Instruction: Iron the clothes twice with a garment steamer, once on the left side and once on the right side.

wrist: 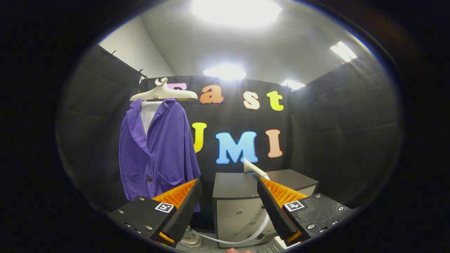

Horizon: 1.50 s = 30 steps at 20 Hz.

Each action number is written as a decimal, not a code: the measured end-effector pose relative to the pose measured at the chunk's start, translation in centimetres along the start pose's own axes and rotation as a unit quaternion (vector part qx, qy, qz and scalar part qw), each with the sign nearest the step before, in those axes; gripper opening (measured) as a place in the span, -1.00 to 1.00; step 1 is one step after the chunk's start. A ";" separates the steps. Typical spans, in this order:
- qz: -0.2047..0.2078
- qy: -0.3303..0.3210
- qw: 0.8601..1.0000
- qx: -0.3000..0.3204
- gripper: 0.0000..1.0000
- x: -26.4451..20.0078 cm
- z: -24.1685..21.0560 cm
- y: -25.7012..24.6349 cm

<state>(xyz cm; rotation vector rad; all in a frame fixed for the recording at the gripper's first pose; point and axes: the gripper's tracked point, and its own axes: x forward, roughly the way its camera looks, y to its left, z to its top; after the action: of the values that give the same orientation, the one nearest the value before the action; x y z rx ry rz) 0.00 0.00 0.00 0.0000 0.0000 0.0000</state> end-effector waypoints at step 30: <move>-0.106 0.011 0.994 0.007 0.94 2.1 1.5 -10.9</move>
<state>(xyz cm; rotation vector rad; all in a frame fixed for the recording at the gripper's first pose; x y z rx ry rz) 2.09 -10.88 1.53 0.0138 0.0211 -0.2133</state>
